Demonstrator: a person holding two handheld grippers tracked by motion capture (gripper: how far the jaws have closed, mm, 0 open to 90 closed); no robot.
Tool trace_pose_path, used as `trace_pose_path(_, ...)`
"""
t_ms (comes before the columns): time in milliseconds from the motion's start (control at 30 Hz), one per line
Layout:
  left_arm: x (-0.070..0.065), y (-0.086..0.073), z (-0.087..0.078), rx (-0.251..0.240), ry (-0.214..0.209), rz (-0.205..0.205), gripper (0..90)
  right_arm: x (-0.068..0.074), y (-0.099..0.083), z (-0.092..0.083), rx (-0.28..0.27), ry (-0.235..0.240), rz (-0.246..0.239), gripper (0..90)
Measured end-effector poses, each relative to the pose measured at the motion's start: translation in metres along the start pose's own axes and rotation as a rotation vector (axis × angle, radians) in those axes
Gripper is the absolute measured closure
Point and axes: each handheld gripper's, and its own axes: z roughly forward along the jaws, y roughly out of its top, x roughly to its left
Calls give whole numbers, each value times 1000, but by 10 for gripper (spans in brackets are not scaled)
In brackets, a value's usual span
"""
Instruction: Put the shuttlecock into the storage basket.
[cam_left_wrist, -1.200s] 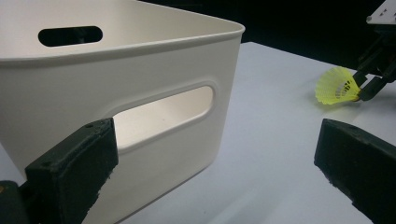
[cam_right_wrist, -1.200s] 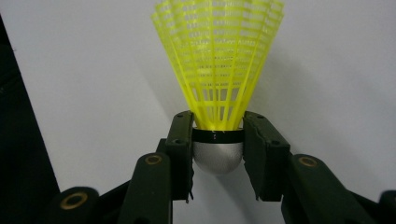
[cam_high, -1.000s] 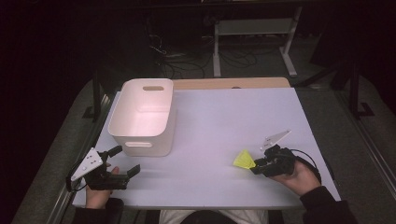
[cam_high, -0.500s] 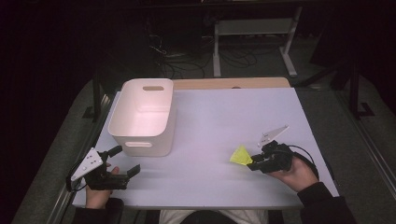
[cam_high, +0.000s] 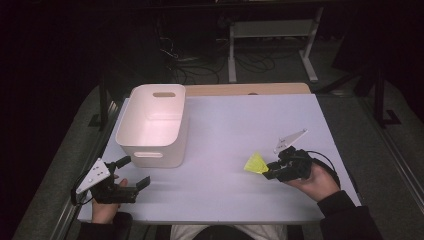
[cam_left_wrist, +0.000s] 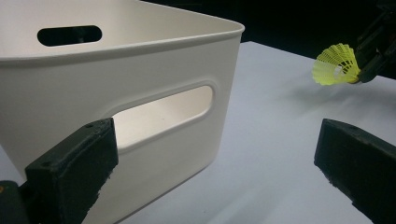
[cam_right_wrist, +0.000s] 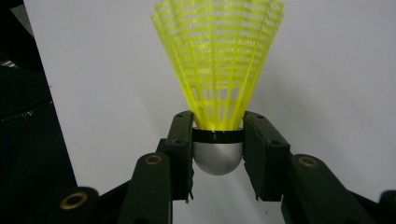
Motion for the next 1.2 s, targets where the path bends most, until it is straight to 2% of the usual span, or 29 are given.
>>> trace_pose_path(400,0,0,0,1,0,0,0,1,15,-8,-11,12,-15,633)
trace_pose_path(1200,0,0,0,2,-1,0,0,4,50,-18,-39,16,-78,633)
